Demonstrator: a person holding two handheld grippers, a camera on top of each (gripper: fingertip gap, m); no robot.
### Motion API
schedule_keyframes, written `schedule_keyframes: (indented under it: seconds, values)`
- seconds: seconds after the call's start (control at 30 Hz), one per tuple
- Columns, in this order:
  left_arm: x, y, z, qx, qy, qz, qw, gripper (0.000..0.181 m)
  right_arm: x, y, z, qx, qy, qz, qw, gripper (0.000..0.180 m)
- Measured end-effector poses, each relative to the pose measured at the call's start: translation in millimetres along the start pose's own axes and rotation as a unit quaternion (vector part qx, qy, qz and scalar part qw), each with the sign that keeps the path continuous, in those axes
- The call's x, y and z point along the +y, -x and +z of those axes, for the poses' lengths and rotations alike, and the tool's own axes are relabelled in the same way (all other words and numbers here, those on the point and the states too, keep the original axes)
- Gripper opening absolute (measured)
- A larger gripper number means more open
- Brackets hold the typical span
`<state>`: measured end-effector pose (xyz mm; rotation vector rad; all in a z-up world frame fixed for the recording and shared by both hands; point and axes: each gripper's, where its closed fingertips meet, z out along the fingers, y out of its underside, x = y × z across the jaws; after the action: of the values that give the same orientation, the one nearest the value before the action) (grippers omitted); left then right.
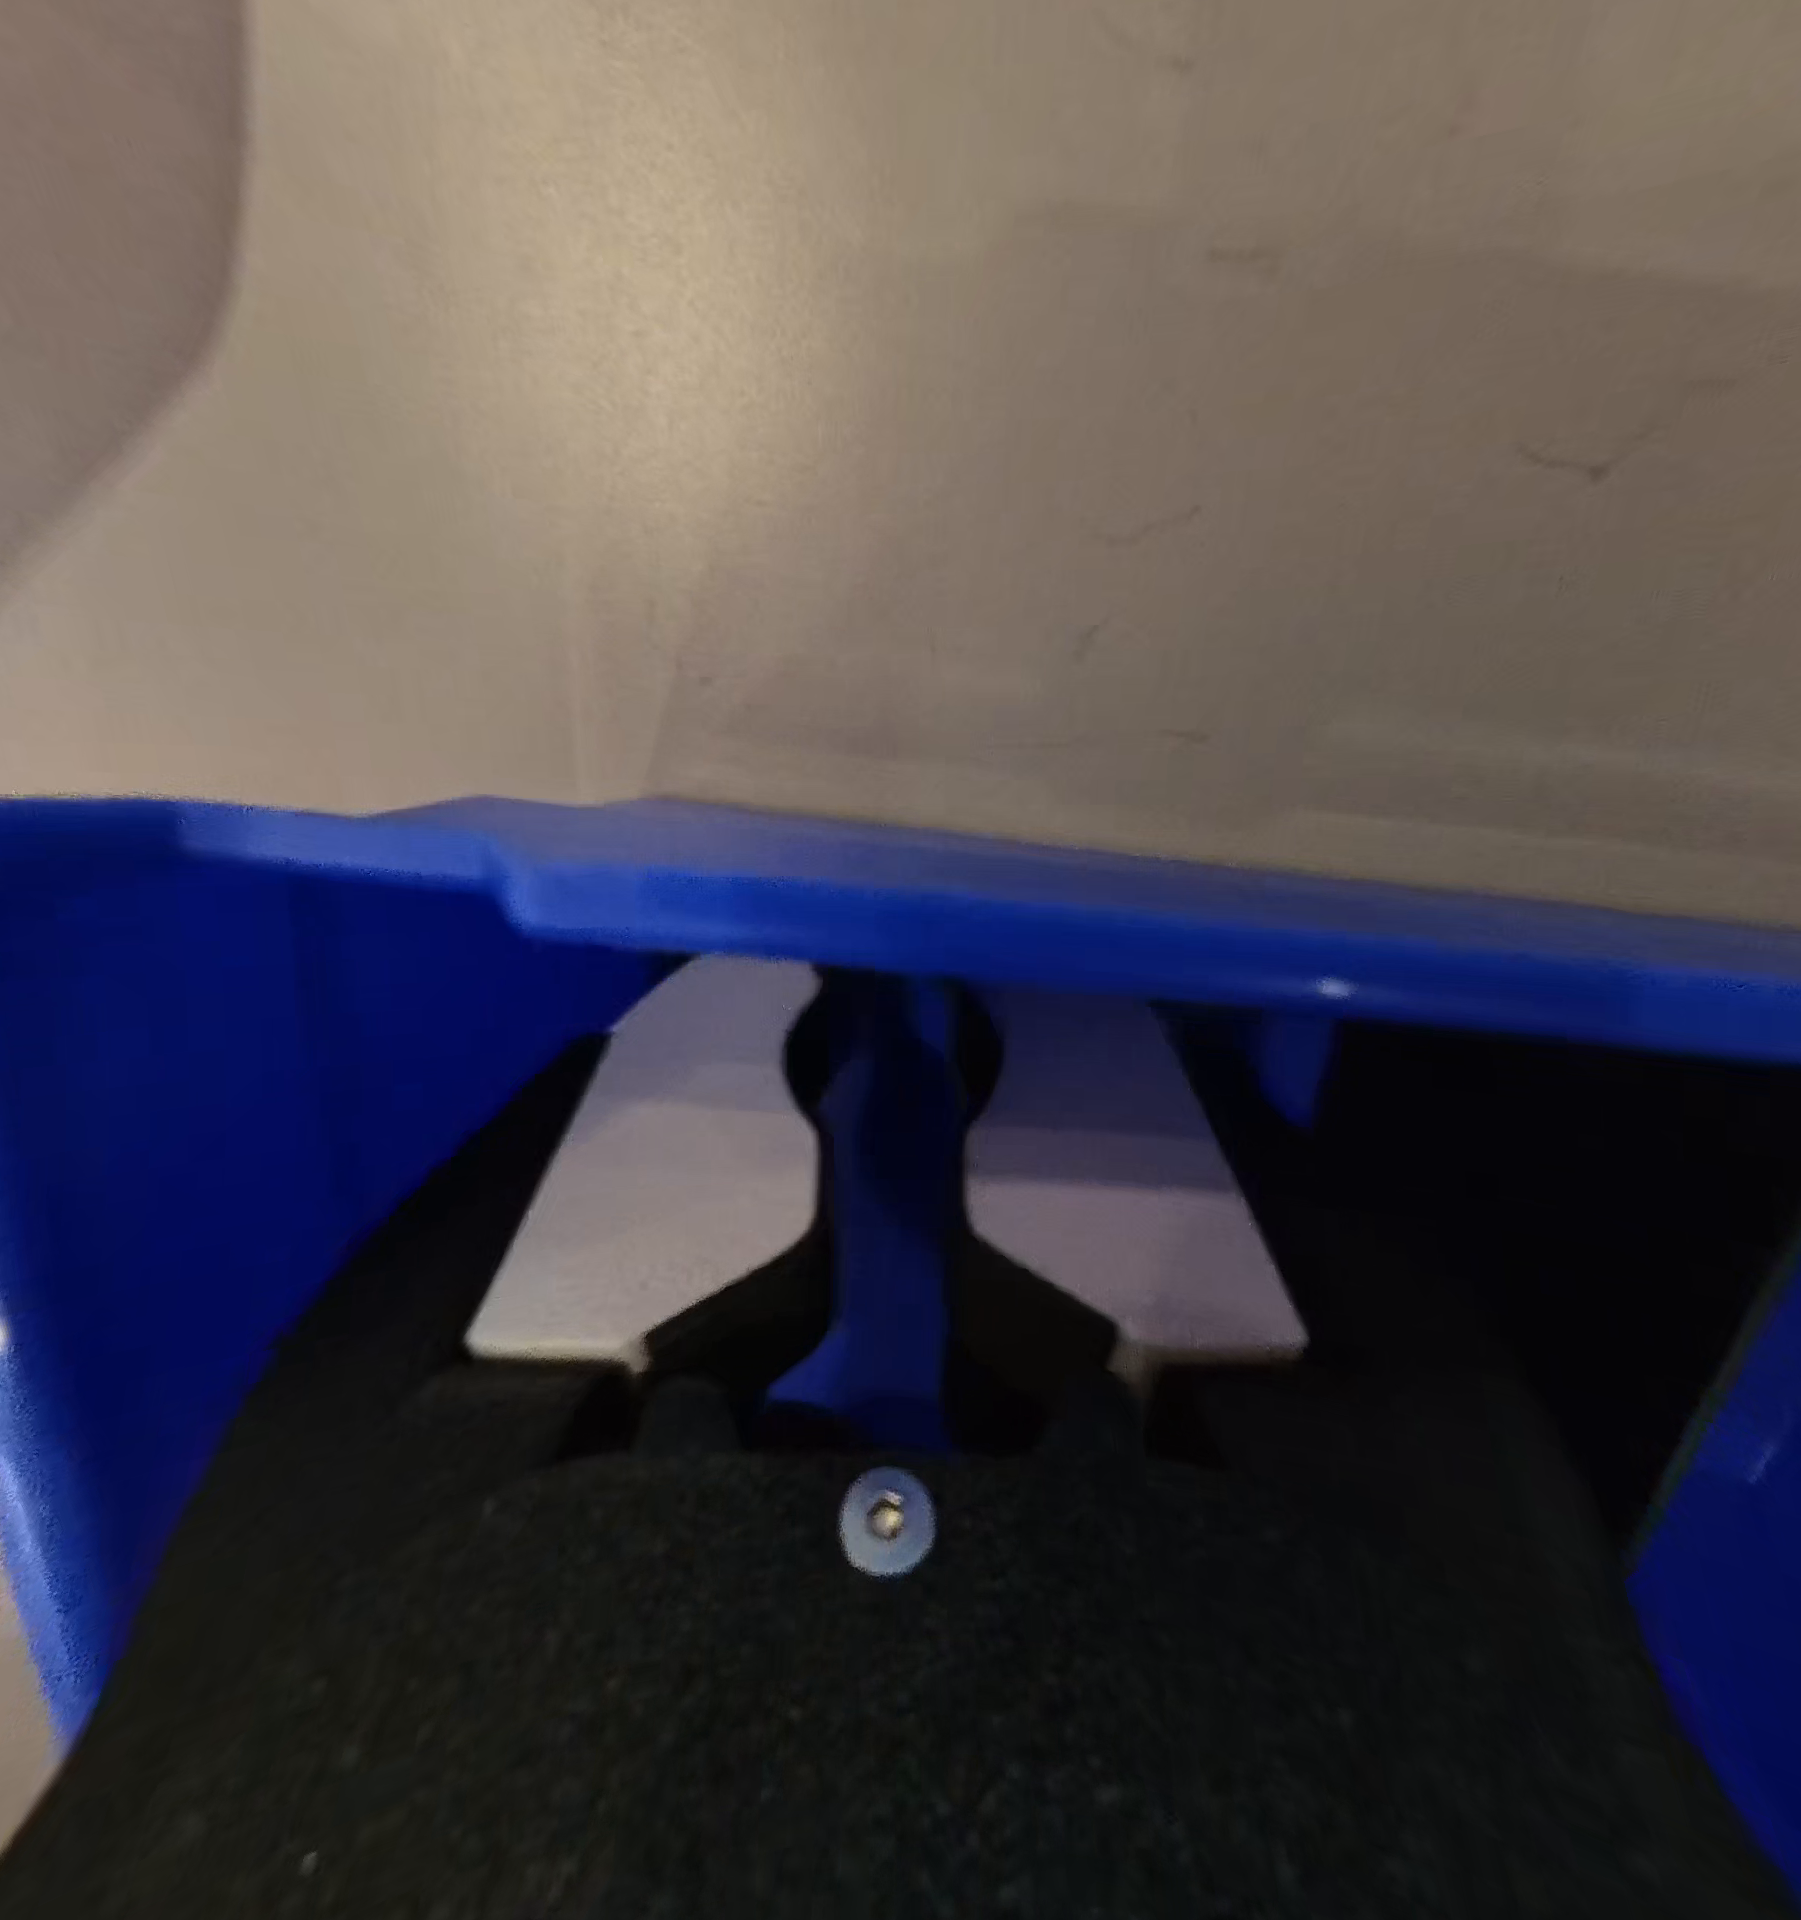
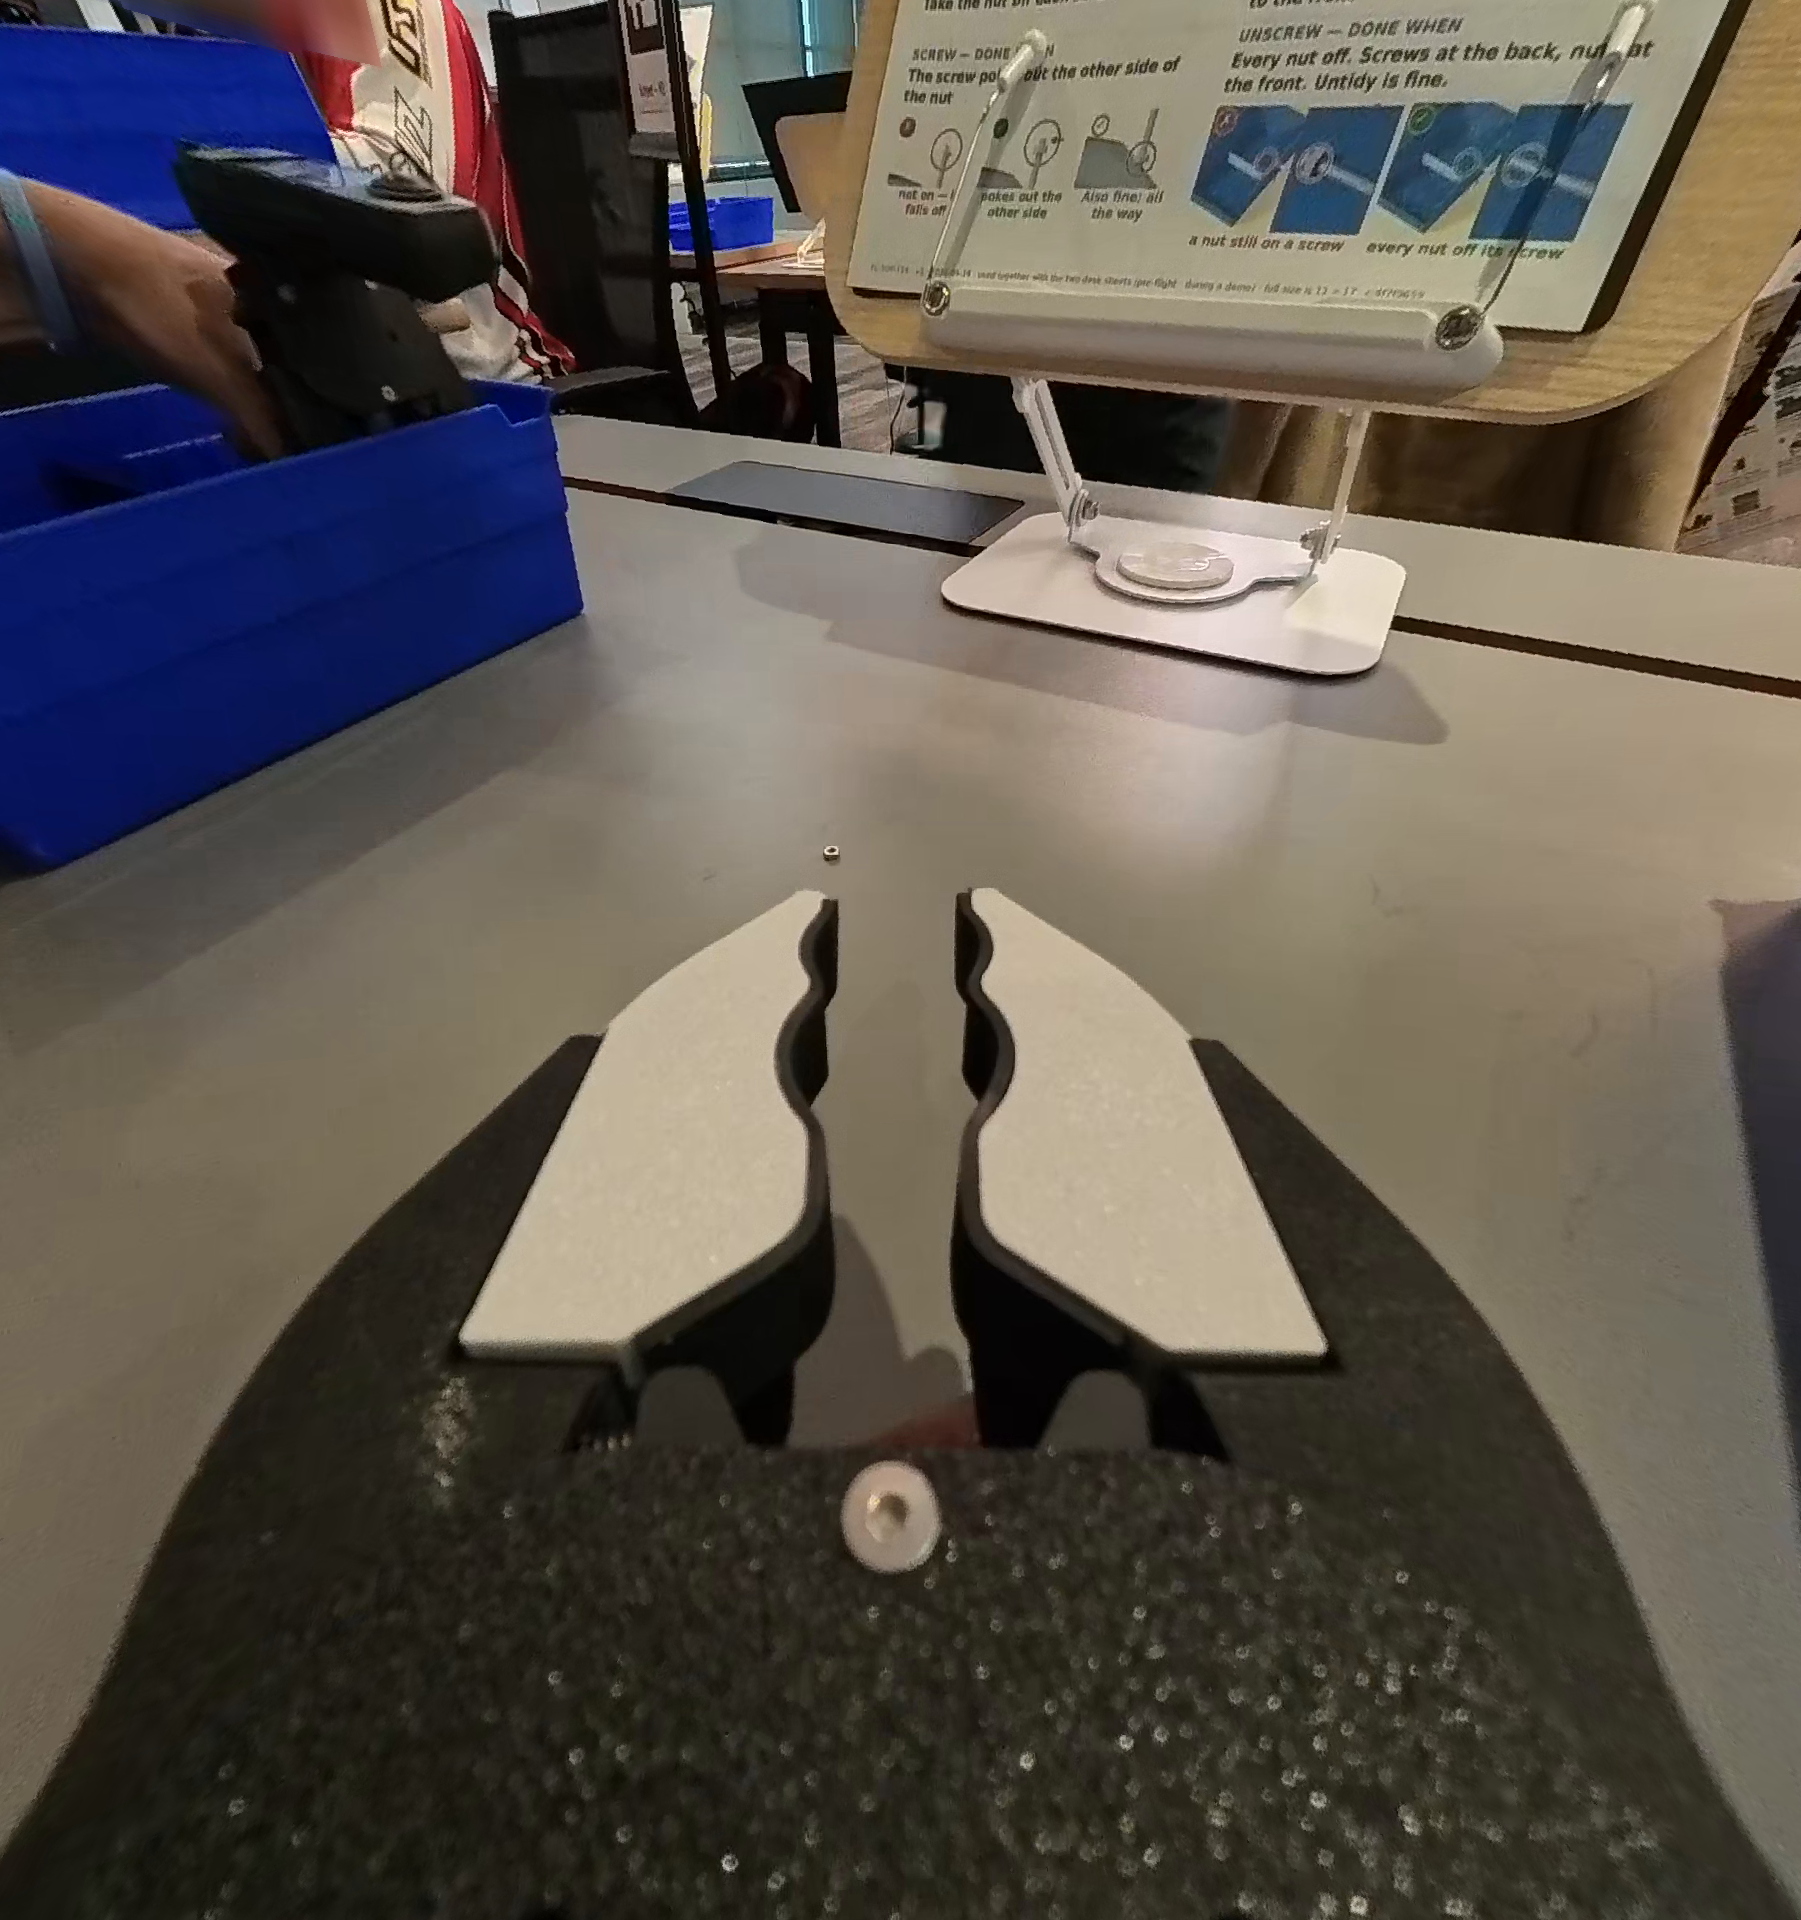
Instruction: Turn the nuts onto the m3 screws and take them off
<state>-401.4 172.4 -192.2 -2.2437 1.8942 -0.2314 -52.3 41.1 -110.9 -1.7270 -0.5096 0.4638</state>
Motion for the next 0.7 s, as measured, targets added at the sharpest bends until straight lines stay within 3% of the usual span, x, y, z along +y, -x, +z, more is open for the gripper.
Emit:
schedule_keyframes:
  seconds: [0.07, 0.4, 0.53, 0.7]
  values:
    - [4, -1, -1, -0.004, 0.001, 0.001, 1.000, 0.003, 0, 0, 0, -0.001, 0.001, 0.000, 1.000, 0.021]
    - [20, -8, -26, -0.055, -0.026, -0.048, 0.997, 0.003, 1, 2, 2, -0.005, 0.006, -0.001, 1.000, 0.021]
    - [1, -13, -89, -0.122, -0.126, -0.086, 0.981, 0.002, 2, 3, 2, -0.010, 0.010, -0.003, 1.000, 0.021]
    - [-72, -68, -182, -0.143, -0.338, -0.100, 0.925, 0.003, -1, 9, 4, -0.034, 0.001, -0.002, 0.999, 0.021]
